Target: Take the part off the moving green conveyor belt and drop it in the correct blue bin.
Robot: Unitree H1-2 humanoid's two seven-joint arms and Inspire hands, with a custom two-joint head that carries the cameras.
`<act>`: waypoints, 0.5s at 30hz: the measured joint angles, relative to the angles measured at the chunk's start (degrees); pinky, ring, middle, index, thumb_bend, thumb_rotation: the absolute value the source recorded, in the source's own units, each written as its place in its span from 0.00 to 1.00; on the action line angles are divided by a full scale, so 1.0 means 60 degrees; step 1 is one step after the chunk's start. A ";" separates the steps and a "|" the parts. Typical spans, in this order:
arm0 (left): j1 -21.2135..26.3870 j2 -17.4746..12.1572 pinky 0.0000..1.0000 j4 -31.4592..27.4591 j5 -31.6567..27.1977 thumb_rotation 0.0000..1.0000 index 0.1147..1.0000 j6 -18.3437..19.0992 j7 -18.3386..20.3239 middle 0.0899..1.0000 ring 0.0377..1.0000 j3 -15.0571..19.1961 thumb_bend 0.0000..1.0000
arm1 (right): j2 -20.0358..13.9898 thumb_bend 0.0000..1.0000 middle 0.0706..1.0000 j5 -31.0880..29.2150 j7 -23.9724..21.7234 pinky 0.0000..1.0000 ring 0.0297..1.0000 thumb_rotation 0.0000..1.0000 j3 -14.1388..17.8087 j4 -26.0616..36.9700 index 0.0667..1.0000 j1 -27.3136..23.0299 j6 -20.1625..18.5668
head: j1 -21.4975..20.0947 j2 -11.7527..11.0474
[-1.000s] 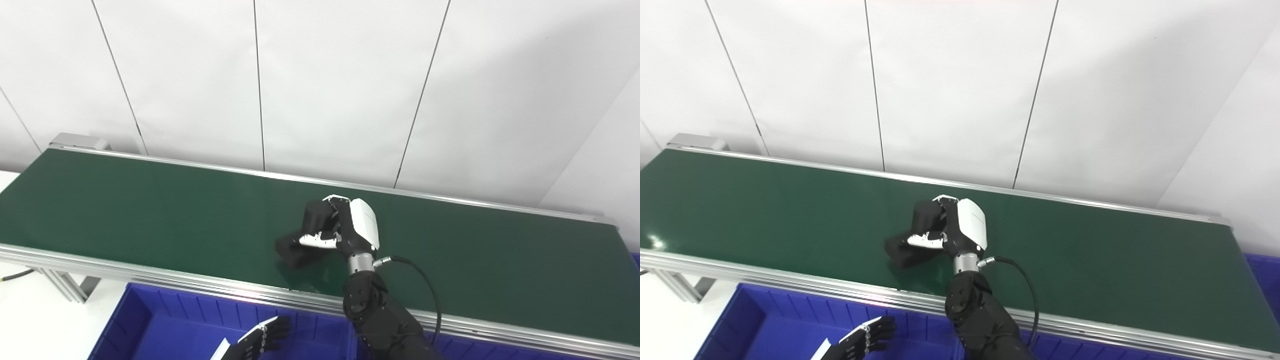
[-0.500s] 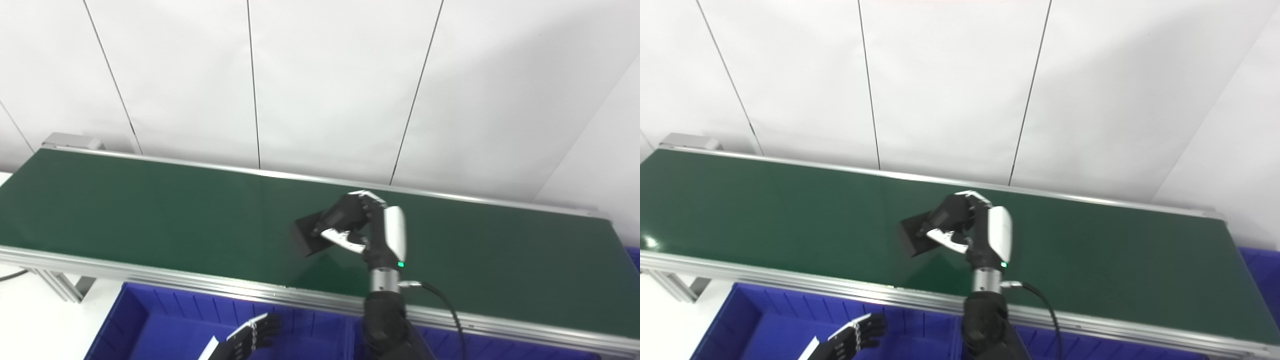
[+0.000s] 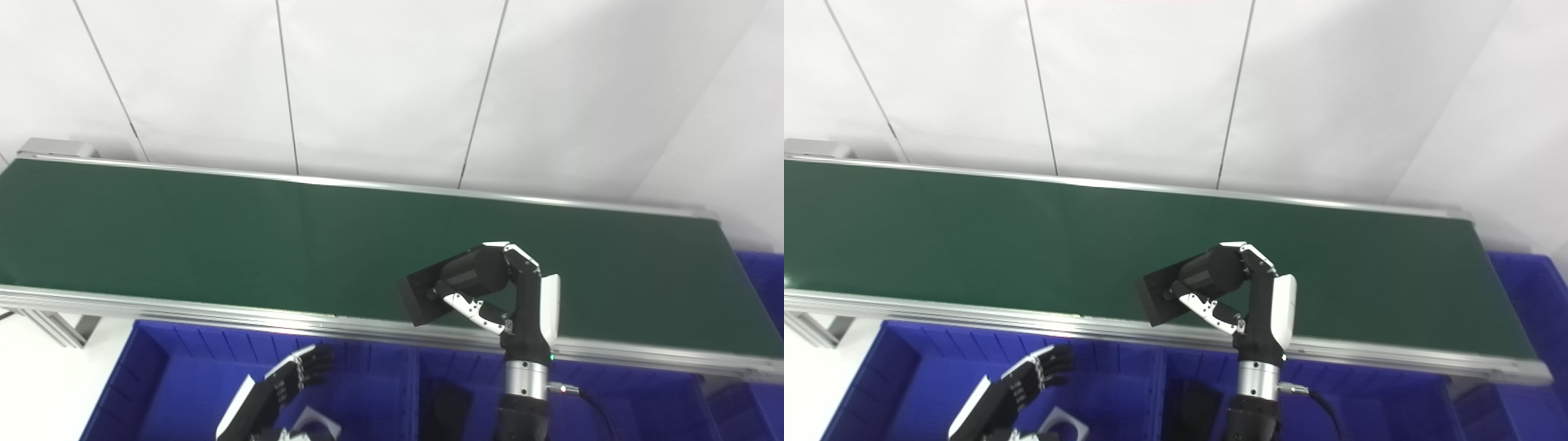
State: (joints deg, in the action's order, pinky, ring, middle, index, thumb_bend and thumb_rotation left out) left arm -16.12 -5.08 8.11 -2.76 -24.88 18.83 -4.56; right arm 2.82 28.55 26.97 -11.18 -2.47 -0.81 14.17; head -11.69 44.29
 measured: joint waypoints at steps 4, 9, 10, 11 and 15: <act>0.0027 0.0074 0.77 -0.0221 -0.0085 0.35 0.80 -0.0001 0.0230 0.81 0.81 0.0153 0.94 | -0.0037 0.51 0.49 0.0055 -0.0228 0.27 0.43 0.00 0.0219 0.0599 0.42 0.0485 -0.0114 | -0.0059 0.0309; 0.0027 0.0199 0.77 -0.0412 -0.0088 0.34 0.80 -0.0001 0.0333 0.80 0.81 0.0228 0.94 | -0.0190 0.51 0.48 0.0154 -0.0576 0.33 0.44 0.00 0.0422 0.1202 0.43 0.1512 -0.0168 | -0.0074 0.0529; 0.0045 0.0219 0.77 -0.0480 -0.0085 0.34 0.80 -0.0001 0.0346 0.80 0.80 0.0227 0.94 | -0.0233 0.51 0.48 0.0278 -0.0619 0.32 0.44 0.00 0.0489 0.1209 0.43 0.1719 -0.0222 | -0.0074 0.0616; 0.0073 0.0242 0.77 -0.0533 -0.0086 0.34 0.80 -0.0001 0.0351 0.80 0.80 0.0225 0.94 | -0.0263 0.51 0.48 0.0353 -0.0642 0.29 0.43 0.00 0.0556 0.1221 0.43 0.1887 -0.0327 | -0.0074 0.0689; 0.0150 0.0293 0.76 -0.0567 -0.0087 0.33 0.79 -0.0001 0.0377 0.79 0.80 0.0218 0.95 | -0.0329 0.51 0.48 0.0581 -0.0715 0.27 0.43 0.00 0.0876 0.1242 0.43 0.2453 -0.0635 | -0.0001 0.0778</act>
State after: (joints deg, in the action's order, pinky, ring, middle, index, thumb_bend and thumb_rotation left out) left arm -15.22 -3.31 4.71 -3.28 -24.89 21.09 -3.26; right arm 0.85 32.03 22.67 -5.93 4.98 13.91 10.36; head -11.69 48.95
